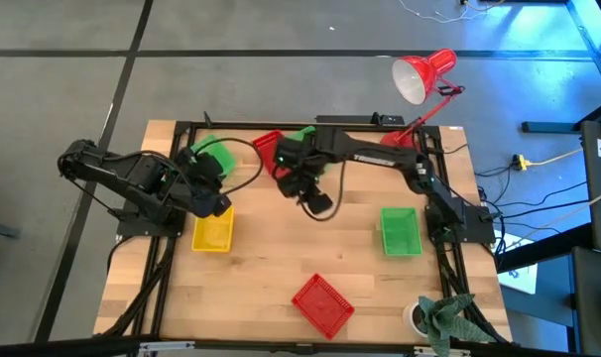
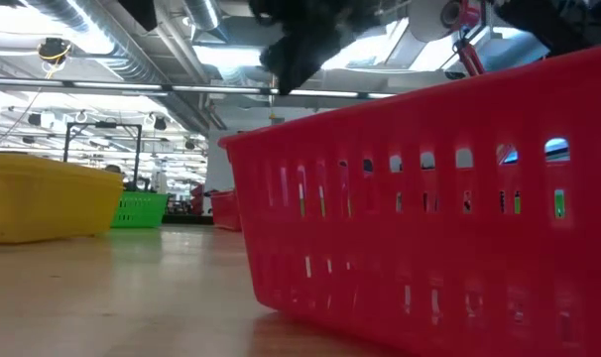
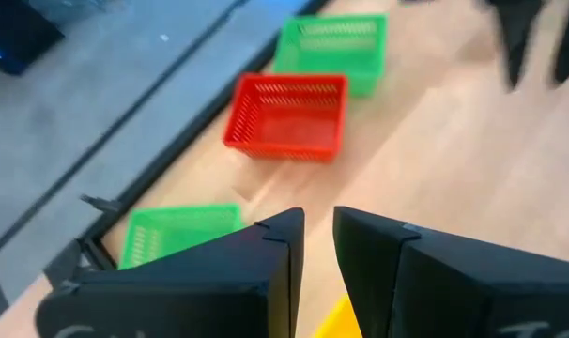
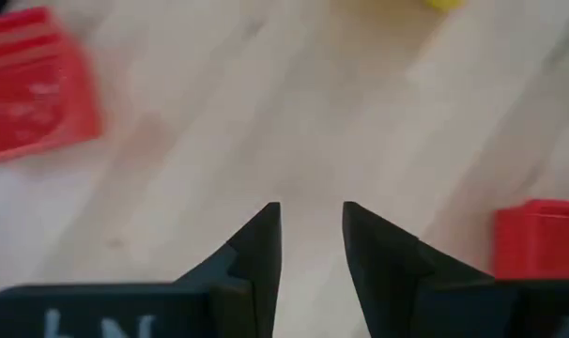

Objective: Stack baskets by color
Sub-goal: Stack the bottom red bin on the red bin

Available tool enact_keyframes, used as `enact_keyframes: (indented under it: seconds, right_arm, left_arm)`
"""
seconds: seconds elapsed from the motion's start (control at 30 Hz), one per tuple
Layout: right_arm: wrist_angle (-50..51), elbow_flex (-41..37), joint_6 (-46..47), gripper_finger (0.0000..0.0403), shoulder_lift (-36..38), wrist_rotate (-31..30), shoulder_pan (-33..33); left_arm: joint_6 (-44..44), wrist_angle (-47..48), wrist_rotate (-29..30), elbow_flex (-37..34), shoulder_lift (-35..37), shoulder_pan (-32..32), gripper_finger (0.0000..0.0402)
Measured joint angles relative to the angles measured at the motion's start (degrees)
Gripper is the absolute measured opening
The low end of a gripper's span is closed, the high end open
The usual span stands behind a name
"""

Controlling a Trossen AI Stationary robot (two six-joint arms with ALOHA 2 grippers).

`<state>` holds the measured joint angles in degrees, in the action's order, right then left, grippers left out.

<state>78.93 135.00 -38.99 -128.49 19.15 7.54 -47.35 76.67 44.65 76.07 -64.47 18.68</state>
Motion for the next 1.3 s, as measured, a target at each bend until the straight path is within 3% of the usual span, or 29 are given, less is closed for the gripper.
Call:
enact_keyframes:
  seconds: [0.23, 0.63, 0.83, 1.07, 1.3]
  right_arm:
    - [4.1, 0.0, 8.3, 0.0116, 4.8, 0.0, -6.6]
    - [1.3, 0.0, 27.1, 0.0116, 17.2, -1.5, -19.4]
    - [6.0, 0.0, 28.3, 0.0116, 20.9, -6.4, -23.2]
    - [9.8, 0.0, 28.0, 0.0116, 24.6, -6.6, -28.0]
    - [10.8, 0.0, 28.2, 0.0116, 27.8, -6.5, -32.7]
  left_arm:
    - [10.6, -0.6, -10.4, 0.0, 0.0, 1.5, 0.0053]
    - [30.7, -12.4, -20.2, 0.0, 0.0, 6.8, 0.0053]
    - [29.8, -19.4, -22.2, 0.0, -1.3, 7.0, 0.0053]
    - [29.4, -27.1, -24.4, 0.0, -6.8, 7.0, 0.0053]
    - [23.4, -33.6, -25.1, 0.0, -12.8, 7.0, 0.0053]
